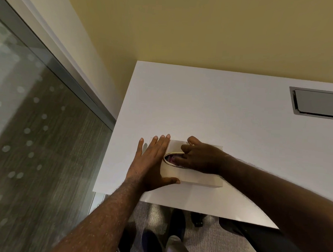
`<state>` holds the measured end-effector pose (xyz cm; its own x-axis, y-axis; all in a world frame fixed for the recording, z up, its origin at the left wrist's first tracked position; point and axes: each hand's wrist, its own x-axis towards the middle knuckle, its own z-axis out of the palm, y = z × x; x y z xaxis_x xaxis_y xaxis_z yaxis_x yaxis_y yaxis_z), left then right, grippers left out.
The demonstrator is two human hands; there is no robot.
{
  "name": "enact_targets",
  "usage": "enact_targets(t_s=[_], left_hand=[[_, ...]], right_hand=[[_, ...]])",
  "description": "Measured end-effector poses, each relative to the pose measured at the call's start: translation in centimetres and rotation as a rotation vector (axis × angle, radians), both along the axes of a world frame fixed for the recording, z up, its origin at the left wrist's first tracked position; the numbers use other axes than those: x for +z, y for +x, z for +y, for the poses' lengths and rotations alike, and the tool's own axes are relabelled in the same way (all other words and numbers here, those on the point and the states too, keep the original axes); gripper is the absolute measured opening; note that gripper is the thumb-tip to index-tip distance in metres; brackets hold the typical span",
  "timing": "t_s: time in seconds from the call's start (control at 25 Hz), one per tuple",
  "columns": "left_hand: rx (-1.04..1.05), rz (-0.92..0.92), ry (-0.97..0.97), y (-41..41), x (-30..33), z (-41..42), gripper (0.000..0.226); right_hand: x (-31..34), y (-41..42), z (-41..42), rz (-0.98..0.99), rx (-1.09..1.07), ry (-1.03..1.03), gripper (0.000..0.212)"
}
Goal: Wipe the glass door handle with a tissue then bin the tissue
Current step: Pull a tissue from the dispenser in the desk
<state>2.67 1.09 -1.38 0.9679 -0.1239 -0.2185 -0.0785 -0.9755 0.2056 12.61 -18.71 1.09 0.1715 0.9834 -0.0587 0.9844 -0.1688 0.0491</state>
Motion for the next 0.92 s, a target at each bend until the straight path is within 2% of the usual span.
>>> enact_targets(t_s=[0.08, 0.36, 0.48, 0.6, 0.92], left_hand=[[0.002, 0.006, -0.003, 0.1, 0.1, 0.0, 0.129], [-0.007, 0.023, 0.027, 0.1, 0.5, -0.3, 0.131], [-0.011, 0.028, 0.061, 0.1, 0.5, -0.4, 0.129], [-0.001, 0.042, 0.08, 0.2, 0.6, -0.4, 0.128], [0.01, 0.067, 0.142, 0.0, 1.2, -0.8, 0.123]], right_hand=[[0.2, -0.5, -0.6, -0.033, 0.013, 0.035, 0.046], [1.1, -2.2, -2.2, -0.289, 0.04, 0.235, 0.032], [1.8, -2.9, -2.5, -0.39, 0.016, 0.358, 0.038], [3.1, -3.6, -2.5, -0.423, 0.005, 0.442, 0.044], [6.0, -4.8, -2.6, -0.406, -0.03, 0.463, 0.032]])
